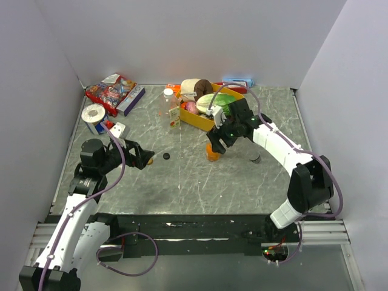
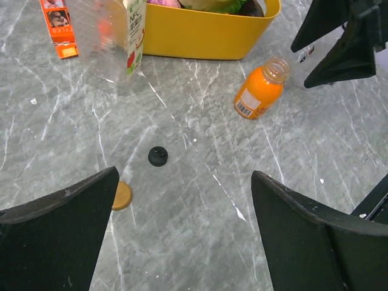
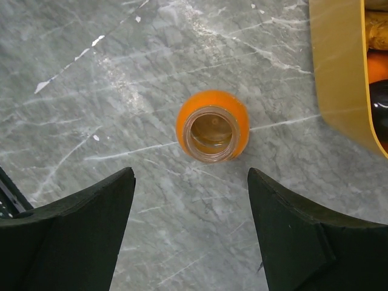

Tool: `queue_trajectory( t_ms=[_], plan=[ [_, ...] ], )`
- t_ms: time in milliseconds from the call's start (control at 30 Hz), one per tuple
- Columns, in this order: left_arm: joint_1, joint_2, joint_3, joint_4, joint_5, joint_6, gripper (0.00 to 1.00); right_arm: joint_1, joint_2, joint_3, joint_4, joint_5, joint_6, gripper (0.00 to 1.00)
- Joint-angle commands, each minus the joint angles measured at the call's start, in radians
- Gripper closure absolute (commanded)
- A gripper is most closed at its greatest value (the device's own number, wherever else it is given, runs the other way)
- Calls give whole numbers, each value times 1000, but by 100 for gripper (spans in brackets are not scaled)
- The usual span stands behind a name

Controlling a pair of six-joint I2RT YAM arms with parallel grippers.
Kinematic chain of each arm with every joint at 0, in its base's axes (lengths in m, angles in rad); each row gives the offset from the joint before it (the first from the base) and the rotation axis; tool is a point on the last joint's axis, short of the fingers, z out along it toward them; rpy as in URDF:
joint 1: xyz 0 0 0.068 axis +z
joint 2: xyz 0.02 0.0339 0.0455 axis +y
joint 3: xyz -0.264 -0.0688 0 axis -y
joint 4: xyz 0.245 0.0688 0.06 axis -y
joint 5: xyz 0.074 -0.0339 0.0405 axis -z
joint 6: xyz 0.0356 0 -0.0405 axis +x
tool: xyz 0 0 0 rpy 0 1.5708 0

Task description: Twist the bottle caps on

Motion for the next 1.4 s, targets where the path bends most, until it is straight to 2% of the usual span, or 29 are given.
queue_trajectory(
  t_ms=[0,200,300,367,500,533,600,633,733,833,967,1100,1367],
  plan=[
    [4,-32,28,6,16,16,4,0,41,64,-8,12,-47,19],
    [6,-46,22,3,8,16,4,2,117,104,15,49,-19,19],
    [8,-43,25,-2,11,22,4,2,150,131,23,58,-28,26],
    [8,-42,22,-2,21,27,4,2,167,141,20,56,-40,37],
    [8,-34,10,10,74,56,4,4,153,145,11,20,-54,52],
    [8,-31,2,15,93,65,4,2,149,144,9,10,-60,60],
    [8,-2,5,4,132,107,4,5,134,139,-11,-14,-77,69],
    [6,22,20,-8,195,122,4,5,126,141,-20,-39,-96,77],
    [-9,134,60,-31,296,206,4,16,80,159,-80,-114,-145,87],
    [-57,184,50,71,337,259,4,28,17,196,-137,-177,-181,89],
    [-239,237,51,147,253,378,4,53,-34,305,-215,-316,-206,90],
    [-321,306,56,295,185,297,4,103,-52,381,-253,-389,-215,90],
    [-414,377,46,503,99,246,4,257,-55,455,-354,-347,-306,90]
  ],
)
